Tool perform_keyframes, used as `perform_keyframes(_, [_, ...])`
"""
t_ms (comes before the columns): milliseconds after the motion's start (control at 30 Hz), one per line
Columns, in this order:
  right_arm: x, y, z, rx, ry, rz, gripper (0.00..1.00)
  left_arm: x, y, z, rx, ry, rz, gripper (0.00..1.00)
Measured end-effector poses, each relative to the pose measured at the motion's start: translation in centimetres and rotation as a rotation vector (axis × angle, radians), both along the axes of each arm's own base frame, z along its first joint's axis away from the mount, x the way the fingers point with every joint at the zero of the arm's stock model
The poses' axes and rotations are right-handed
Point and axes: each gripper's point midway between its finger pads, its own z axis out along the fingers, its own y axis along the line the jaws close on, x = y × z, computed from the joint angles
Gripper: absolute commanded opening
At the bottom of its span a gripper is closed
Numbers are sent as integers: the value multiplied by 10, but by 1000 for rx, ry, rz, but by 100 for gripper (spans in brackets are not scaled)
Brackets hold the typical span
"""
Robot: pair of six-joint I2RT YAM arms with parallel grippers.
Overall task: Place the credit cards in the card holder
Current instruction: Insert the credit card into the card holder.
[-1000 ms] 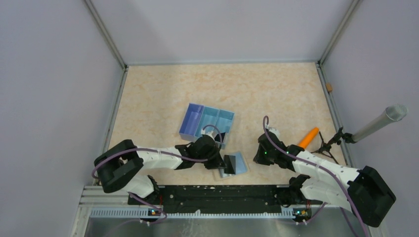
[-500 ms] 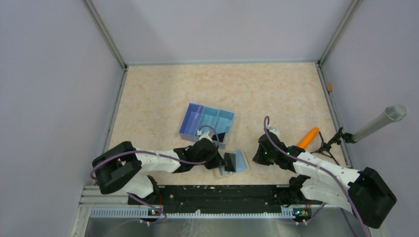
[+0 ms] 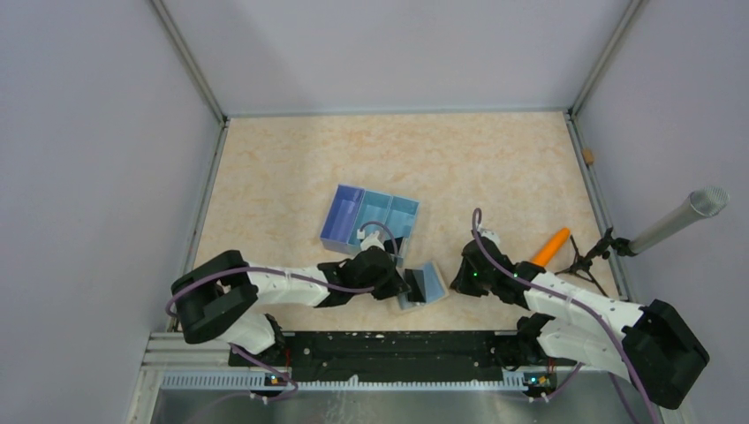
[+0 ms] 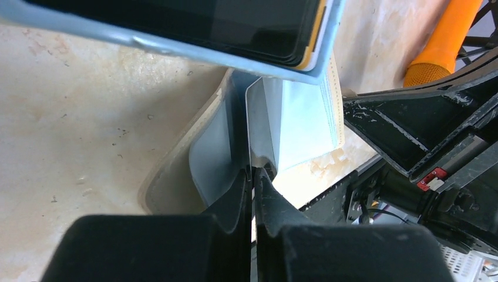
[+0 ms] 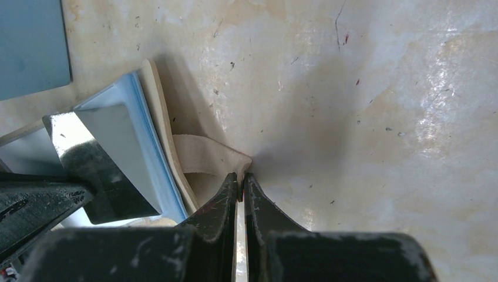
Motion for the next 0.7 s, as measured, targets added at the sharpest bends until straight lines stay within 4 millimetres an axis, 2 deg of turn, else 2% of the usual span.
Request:
perform_keyframes(100, [0, 1, 0, 4, -2, 1, 0, 0, -2, 1, 22, -9, -8, 16])
perform_keyframes(367, [0, -1, 0, -1, -5, -2, 0, 1, -7, 0, 99, -24, -31, 31])
perform_keyframes(433, [1, -4, 0, -21, -4, -9, 9, 1, -3, -3, 118, -21, -26, 35])
perform_keyframes(567, [1, -14, 4, -76, -1, -26, 33, -1, 3, -6, 148, -13, -23, 45])
perform_keyframes(700, [7, -17, 21, -94, -41, -19, 44, -3, 8, -4, 158, -7, -23, 50])
